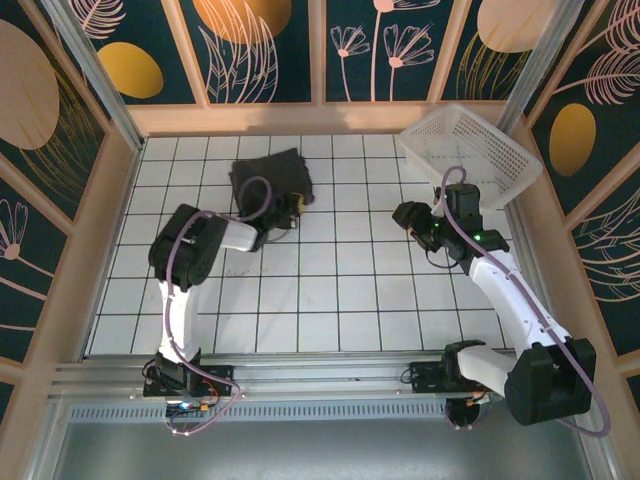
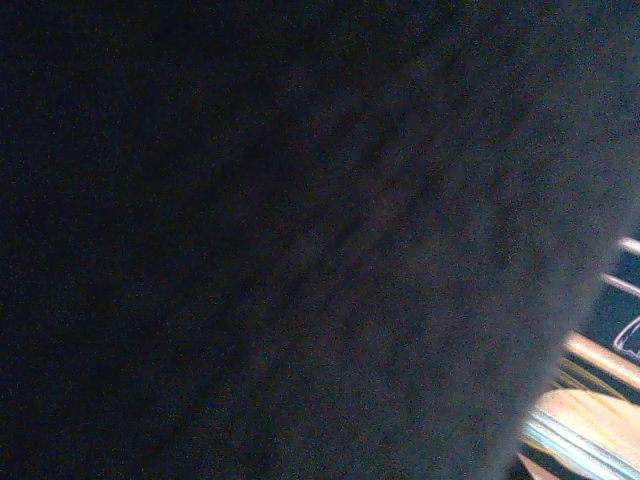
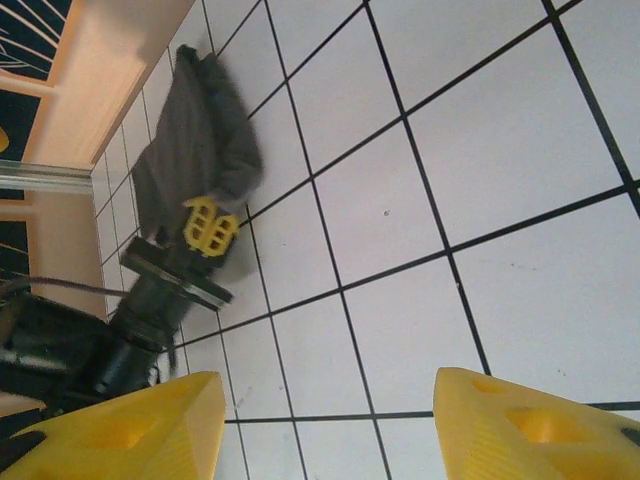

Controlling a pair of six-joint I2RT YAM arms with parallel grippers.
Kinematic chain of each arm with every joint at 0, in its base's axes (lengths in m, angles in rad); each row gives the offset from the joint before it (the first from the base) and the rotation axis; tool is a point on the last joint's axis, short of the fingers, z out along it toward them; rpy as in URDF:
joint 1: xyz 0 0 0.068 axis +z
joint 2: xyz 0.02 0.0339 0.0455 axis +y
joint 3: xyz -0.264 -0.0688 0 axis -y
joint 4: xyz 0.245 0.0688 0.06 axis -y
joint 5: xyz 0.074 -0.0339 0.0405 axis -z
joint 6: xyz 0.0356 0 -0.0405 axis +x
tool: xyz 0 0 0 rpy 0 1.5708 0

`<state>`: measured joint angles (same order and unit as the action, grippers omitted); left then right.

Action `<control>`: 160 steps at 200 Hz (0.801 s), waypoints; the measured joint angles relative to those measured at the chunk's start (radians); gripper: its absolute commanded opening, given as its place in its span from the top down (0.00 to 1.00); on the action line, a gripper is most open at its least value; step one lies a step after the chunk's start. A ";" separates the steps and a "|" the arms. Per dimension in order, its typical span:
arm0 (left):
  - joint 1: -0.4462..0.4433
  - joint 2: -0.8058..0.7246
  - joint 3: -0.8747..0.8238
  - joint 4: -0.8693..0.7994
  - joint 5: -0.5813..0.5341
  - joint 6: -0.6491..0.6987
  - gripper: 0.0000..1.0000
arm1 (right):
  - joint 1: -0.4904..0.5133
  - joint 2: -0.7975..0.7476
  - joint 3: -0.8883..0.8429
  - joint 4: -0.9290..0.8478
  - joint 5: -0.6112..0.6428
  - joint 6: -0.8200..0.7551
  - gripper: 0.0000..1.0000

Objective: Fold and stack the t-shirts

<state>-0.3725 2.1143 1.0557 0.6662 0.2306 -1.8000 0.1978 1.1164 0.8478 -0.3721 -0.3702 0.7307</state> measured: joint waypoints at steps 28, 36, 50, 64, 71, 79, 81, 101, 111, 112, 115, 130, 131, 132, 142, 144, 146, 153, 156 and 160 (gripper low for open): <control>0.202 -0.005 0.027 -0.106 0.137 0.258 1.00 | 0.000 0.010 0.000 0.003 -0.006 0.001 0.43; 0.255 -0.007 0.038 -0.148 0.168 0.339 1.00 | 0.000 0.013 0.000 0.006 -0.007 0.002 0.43; 0.338 -0.007 0.078 -0.239 0.220 0.479 1.00 | 0.000 0.016 0.000 0.013 -0.008 0.005 0.43; 0.411 -0.007 0.137 -0.350 0.252 0.621 1.00 | 0.000 0.022 0.000 0.025 -0.016 0.008 0.43; 0.442 -0.006 0.158 -0.390 0.261 0.678 1.00 | 0.001 0.026 0.000 0.032 -0.019 0.008 0.43; 0.477 -0.006 0.177 -0.430 0.271 0.737 1.00 | 0.003 0.030 0.000 0.039 -0.025 0.008 0.43; 0.483 -0.006 0.180 -0.437 0.273 0.747 1.00 | 0.003 0.031 0.000 0.040 -0.025 0.008 0.43; 0.546 0.004 0.217 -0.524 0.298 0.857 1.00 | 0.015 0.039 0.000 0.071 -0.049 0.006 0.43; 0.562 0.018 0.249 -0.566 0.307 0.908 1.00 | 0.025 0.040 -0.001 0.096 -0.070 0.004 0.43; 0.563 0.019 0.252 -0.569 0.307 0.911 1.00 | 0.026 0.040 -0.001 0.098 -0.072 0.003 0.43; 0.565 0.022 0.262 -0.580 0.310 0.923 1.00 | 0.028 0.039 -0.002 0.109 -0.080 0.003 0.43; 0.568 0.031 0.294 -0.626 0.308 0.977 0.98 | 0.038 0.034 -0.015 0.173 -0.121 0.004 0.43; 0.568 0.031 0.295 -0.628 0.307 0.980 0.97 | 0.038 0.033 -0.016 0.176 -0.122 0.005 0.43; 0.568 0.031 0.296 -0.629 0.307 0.982 0.95 | 0.039 0.032 -0.017 0.179 -0.124 0.005 0.43; 0.568 0.030 0.300 -0.645 0.297 1.007 0.76 | 0.040 0.021 -0.034 0.225 -0.150 0.008 0.42; 0.568 0.030 0.300 -0.646 0.295 1.015 0.71 | 0.040 0.017 -0.037 0.233 -0.155 0.011 0.42; 0.568 0.029 0.300 -0.648 0.291 1.023 0.67 | 0.040 0.015 -0.040 0.240 -0.158 0.012 0.42; 0.567 0.026 0.299 -0.658 0.280 1.036 0.52 | 0.040 0.002 -0.052 0.272 -0.175 0.017 0.41; 0.566 0.023 0.297 -0.663 0.271 1.038 0.46 | 0.040 -0.002 -0.056 0.285 -0.182 0.016 0.40; 0.566 0.016 0.290 -0.667 0.265 1.043 0.40 | 0.040 -0.008 -0.061 0.304 -0.193 0.024 0.39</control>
<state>0.1936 2.1300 1.3457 -0.0006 0.4957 -0.7570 0.2375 1.1088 0.7868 -0.0677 -0.5632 0.7551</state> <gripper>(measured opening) 0.383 0.588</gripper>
